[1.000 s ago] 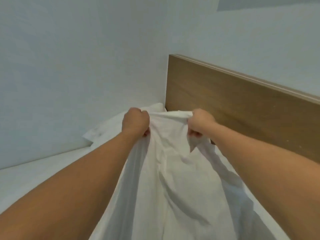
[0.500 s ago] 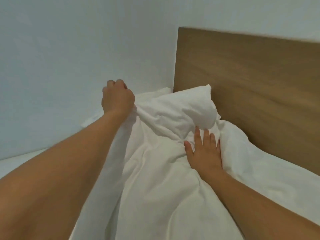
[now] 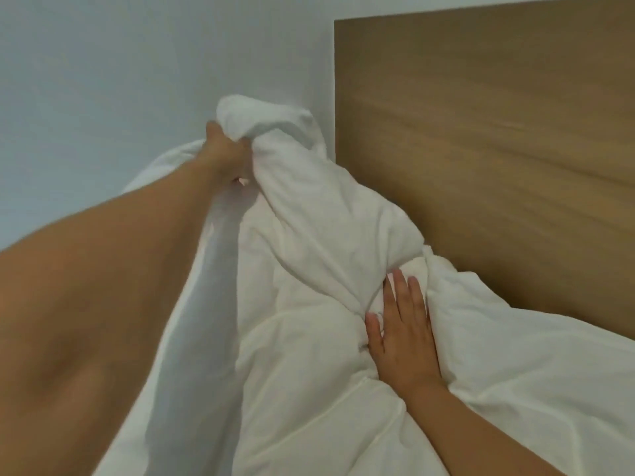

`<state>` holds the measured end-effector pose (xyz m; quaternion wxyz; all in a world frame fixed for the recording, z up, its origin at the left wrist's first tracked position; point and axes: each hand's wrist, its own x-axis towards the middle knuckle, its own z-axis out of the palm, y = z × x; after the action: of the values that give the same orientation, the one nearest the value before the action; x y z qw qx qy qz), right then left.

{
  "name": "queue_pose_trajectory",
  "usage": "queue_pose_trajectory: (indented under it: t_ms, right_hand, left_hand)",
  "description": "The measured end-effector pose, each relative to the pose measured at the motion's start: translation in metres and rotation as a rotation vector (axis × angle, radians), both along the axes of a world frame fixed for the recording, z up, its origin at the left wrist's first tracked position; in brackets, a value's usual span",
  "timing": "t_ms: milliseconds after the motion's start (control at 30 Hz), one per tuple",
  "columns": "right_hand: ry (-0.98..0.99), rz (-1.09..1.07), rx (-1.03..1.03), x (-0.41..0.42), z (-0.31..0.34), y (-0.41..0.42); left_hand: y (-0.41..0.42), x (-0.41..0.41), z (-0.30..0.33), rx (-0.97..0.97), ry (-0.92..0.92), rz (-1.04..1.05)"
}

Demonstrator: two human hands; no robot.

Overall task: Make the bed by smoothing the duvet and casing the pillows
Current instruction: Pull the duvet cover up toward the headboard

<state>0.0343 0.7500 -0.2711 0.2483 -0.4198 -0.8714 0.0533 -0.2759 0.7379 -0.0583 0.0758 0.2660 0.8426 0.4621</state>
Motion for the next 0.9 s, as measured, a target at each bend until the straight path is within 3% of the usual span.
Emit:
queue_pose_trajectory:
  t_ms: [67, 200, 267, 367, 467, 600, 733, 833, 900]
  right_hand:
    - [0.026, -0.006, -0.006, 0.001, -0.006, 0.003]
    - [0.065, 0.006, -0.007, -0.002, -0.011, 0.008]
    - [0.064, 0.007, -0.019, -0.002, -0.014, 0.005]
    - [-0.088, 0.016, -0.069, -0.002, -0.008, 0.004]
    - [-0.256, 0.023, -0.238, -0.005, 0.028, -0.005]
    - [0.021, 0.224, -0.646, 0.042, 0.113, -0.058]
    - [-0.226, 0.374, -0.322, 0.117, 0.15, -0.126]
    - [-0.36, 0.367, -0.283, 0.153, 0.156, -0.168]
    - [-0.418, 0.344, -0.281, 0.172, 0.161, -0.195]
  left_hand:
    - [0.002, 0.008, -0.015, -0.275, -0.047, -0.091]
    - [-0.033, 0.094, -0.072, -0.399, 0.261, -0.217]
    - [-0.081, 0.155, -0.116, -0.572, 0.4, -0.361]
    - [-0.114, 0.175, -0.184, -0.803, 0.392, -0.431]
    - [-0.102, 0.151, -0.197, -0.827, 0.217, -0.421]
    - [-0.109, 0.153, -0.181, -0.875, 0.191, -0.406]
    - [-0.155, 0.179, -0.136, -0.681, 0.06, -0.38]
    - [-0.222, 0.219, -0.115, -0.51, 0.077, -0.279]
    - [-0.272, 0.255, -0.105, -0.501, 0.062, -0.312]
